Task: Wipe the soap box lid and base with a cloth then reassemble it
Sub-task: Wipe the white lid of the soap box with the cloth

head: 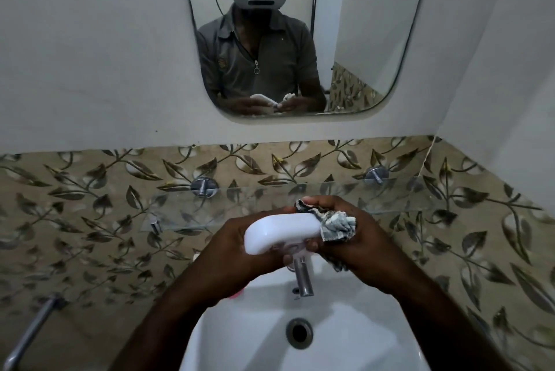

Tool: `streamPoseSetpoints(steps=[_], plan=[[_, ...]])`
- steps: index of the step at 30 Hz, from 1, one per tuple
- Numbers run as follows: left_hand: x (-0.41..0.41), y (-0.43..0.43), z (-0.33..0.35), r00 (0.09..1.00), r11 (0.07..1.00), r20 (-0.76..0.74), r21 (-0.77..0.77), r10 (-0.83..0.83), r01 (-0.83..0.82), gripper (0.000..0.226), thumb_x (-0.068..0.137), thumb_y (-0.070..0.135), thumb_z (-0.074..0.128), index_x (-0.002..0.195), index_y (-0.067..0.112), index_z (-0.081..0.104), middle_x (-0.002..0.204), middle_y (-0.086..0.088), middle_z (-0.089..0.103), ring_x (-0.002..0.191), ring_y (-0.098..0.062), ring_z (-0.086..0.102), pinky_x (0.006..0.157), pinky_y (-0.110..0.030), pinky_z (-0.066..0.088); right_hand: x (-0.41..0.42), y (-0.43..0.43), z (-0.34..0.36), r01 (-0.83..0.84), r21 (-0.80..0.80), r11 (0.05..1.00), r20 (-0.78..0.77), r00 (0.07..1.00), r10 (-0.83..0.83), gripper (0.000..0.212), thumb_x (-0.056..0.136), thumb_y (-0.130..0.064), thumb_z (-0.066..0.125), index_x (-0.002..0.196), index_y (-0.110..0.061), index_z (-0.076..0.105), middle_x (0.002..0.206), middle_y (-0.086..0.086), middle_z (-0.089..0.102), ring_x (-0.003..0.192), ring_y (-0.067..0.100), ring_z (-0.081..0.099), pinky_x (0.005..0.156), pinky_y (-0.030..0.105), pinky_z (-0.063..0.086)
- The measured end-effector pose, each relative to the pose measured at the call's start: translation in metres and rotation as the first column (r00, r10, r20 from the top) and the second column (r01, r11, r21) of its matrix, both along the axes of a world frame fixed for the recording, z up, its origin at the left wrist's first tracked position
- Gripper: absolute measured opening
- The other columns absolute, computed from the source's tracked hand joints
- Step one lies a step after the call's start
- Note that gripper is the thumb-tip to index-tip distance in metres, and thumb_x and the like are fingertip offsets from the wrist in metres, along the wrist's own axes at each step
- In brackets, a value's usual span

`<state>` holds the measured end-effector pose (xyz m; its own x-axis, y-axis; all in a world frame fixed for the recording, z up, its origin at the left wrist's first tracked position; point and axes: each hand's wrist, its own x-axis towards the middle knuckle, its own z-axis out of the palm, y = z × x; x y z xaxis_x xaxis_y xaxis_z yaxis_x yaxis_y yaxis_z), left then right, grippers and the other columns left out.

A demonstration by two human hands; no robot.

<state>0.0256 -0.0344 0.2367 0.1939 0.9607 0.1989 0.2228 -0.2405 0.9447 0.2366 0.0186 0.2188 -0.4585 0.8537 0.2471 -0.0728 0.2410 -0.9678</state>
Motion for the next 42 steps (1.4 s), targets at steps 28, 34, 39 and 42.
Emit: streamPoseSetpoints(steps=[28,34,39,42], plan=[[0.022,-0.002,-0.021,0.956,0.937,0.037,0.189,0.291,-0.292,0.014,0.067,0.010,0.062,0.080,0.014,0.066,0.066,0.006,0.065,0.058,-0.002,0.052,0.056,-0.017,0.042,-0.046,-0.011,-0.011,0.336,0.583,0.739,0.117,0.866,-0.486,0.062,0.075,0.011,0.060,0.128,-0.022,0.059,0.133,-0.014,0.054,0.130,0.008,0.050,0.110,0.035,0.038],[0.024,-0.002,-0.021,0.977,0.937,0.048,0.274,0.210,-0.215,0.041,0.076,0.000,0.067,0.098,0.034,0.073,0.100,0.021,0.074,0.098,0.004,0.066,0.081,-0.013,0.048,-0.055,-0.039,0.000,0.220,0.748,0.626,0.135,0.873,-0.469,0.056,0.076,-0.005,0.053,0.132,-0.015,0.057,0.139,-0.005,0.051,0.137,0.015,0.041,0.117,0.028,0.024],[0.026,-0.004,-0.023,0.968,0.932,0.052,0.265,0.244,-0.249,0.058,0.069,0.020,0.065,0.127,0.026,0.060,0.125,0.016,0.066,0.118,-0.001,0.059,0.096,-0.020,0.047,-0.042,-0.009,-0.007,0.422,0.490,0.763,-0.030,0.883,-0.469,0.071,0.071,0.011,0.054,0.125,-0.034,0.061,0.132,-0.009,0.061,0.129,0.010,0.052,0.110,0.048,0.038],[0.027,-0.003,-0.023,0.974,0.947,-0.001,0.237,0.225,-0.218,0.054,0.068,0.026,0.063,0.122,0.032,0.063,0.120,0.018,0.068,0.114,0.001,0.061,0.094,-0.017,0.046,-0.046,-0.020,0.000,0.407,0.471,0.783,0.011,0.884,-0.466,0.068,0.070,0.008,0.053,0.124,-0.034,0.062,0.134,-0.010,0.059,0.131,0.006,0.049,0.111,0.039,0.038]])
